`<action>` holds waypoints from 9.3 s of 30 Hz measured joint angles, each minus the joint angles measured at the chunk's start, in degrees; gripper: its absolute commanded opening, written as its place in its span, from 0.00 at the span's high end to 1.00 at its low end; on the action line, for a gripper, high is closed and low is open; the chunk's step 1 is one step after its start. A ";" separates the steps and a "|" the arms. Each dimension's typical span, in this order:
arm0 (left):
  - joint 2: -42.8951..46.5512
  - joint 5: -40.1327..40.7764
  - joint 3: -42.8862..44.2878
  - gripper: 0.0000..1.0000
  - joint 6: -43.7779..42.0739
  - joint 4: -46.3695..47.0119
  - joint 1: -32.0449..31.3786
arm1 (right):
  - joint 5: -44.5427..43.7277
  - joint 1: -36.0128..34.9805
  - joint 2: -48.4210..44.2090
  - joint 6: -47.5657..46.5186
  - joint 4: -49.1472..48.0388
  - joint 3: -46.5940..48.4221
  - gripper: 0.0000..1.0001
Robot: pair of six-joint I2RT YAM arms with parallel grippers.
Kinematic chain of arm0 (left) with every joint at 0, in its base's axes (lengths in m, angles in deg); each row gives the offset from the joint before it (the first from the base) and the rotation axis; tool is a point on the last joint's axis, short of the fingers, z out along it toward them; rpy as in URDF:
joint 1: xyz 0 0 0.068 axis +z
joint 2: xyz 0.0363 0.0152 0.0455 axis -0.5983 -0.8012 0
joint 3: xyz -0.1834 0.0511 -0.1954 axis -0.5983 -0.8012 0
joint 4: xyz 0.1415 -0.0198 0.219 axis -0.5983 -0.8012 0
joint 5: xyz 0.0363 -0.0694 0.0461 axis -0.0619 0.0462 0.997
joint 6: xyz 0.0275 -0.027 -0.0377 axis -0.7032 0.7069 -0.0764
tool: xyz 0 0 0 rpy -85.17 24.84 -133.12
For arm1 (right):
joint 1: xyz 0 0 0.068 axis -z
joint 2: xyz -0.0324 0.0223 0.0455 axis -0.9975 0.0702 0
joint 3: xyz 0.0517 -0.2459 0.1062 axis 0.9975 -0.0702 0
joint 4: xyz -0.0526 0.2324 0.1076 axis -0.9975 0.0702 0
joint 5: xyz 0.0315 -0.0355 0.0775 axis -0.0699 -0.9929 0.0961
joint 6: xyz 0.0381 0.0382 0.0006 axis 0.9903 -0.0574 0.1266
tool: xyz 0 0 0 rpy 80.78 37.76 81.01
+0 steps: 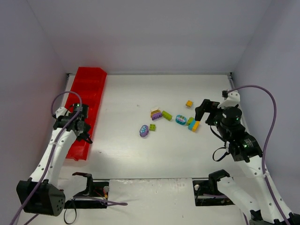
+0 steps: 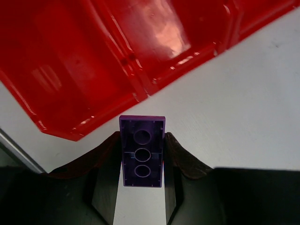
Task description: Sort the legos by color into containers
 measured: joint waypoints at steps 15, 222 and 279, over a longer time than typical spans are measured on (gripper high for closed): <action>-2.10 -4.28 -4.07 0.59 -7.41 2.23 25.57 | 0.39 -0.94 -2.03 0.00 0.02 0.00 0.00; -22.91 -9.09 12.00 0.35 -30.77 7.87 15.72 | 5.95 -2.21 0.09 -2.64 2.60 -2.47 0.00; -13.60 -24.81 14.80 0.36 -40.11 12.50 -10.25 | 16.48 -6.67 59.95 -17.35 -14.47 11.78 0.43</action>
